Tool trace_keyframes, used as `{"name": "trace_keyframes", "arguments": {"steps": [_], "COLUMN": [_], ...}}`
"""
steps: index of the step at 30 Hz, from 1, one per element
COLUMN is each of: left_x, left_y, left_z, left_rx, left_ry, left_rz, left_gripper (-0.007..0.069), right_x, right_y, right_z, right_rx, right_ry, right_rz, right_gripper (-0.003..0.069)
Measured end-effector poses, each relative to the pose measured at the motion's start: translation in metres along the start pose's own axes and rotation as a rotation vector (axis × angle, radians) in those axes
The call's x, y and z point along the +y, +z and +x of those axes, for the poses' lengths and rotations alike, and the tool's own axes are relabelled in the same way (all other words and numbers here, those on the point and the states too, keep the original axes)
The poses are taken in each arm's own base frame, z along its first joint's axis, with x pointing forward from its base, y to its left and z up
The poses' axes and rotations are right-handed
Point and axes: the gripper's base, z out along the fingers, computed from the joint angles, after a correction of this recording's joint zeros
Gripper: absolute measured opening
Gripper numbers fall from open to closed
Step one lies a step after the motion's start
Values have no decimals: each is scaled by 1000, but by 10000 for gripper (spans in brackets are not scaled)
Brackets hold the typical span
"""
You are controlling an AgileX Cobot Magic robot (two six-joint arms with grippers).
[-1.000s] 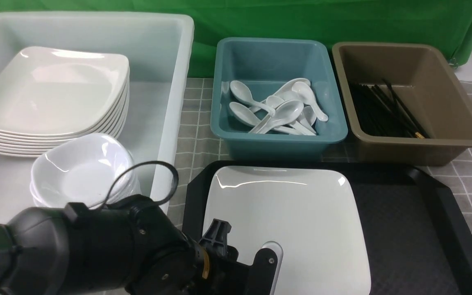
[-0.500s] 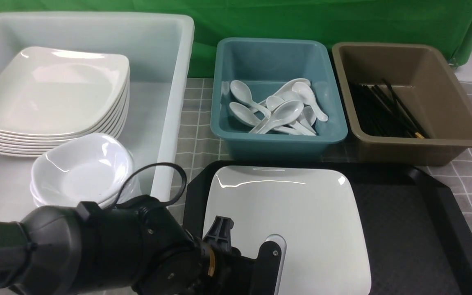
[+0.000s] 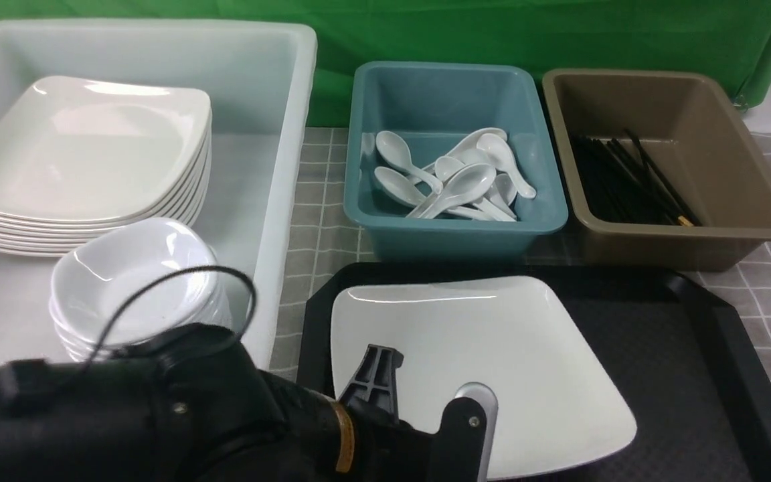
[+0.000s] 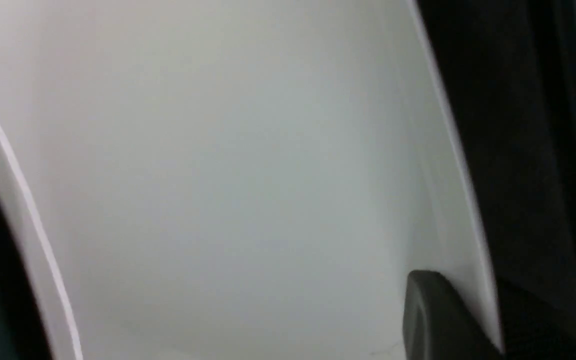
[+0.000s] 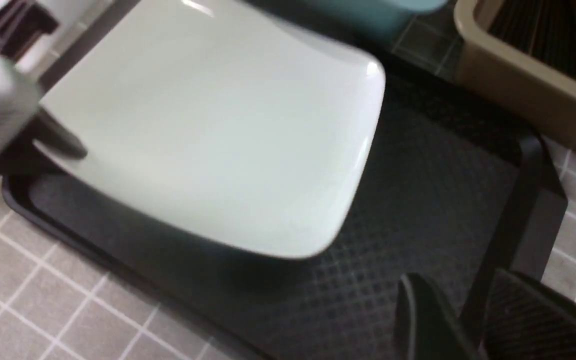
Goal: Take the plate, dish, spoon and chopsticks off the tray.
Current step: Use the left arm to grab a plate from the dinner plate, then use the left arm to put the plate into the large storage box on the left
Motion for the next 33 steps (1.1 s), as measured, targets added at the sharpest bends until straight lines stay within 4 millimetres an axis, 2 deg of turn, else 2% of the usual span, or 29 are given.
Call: {"name": "trace_keyframes", "arguments": {"steps": [3, 12, 15, 17, 19, 22, 28, 33], "left_x": [-4, -6, -5, -5, -6, -6, -7, 11], "left_y": [-41, -94, -103, -111, -120, -131, -152, -158], "left_z": [-14, -13, -14, -14, -13, -12, -6, 13], "left_rx": [-85, -173, -198, -220, -245, -270, -301, -205], "left_ry": [3, -51, -60, -65, -67, -68, -77, -195], "left_rz": [-55, -128, -147, -165, -187, -217, -299, -429], "left_gripper": [26, 27, 27, 27, 27, 27, 27, 27], "right_x": [-1, -2, -3, -3, -3, -3, -2, 0], "right_y": [-6, -22, -25, -26, -26, -26, -27, -31], "right_z": [-5, -21, -24, -25, -25, -25, -30, -42], "right_rx": [-26, -128, -143, -150, -151, -151, -212, -342], "right_ry": [2, 6, 7, 9, 13, 15, 40, 63], "right_rz": [1, 4, 6, 7, 8, 9, 1, -32], "right_gripper": [230, 230, 220, 181, 89, 33, 25, 25]}}
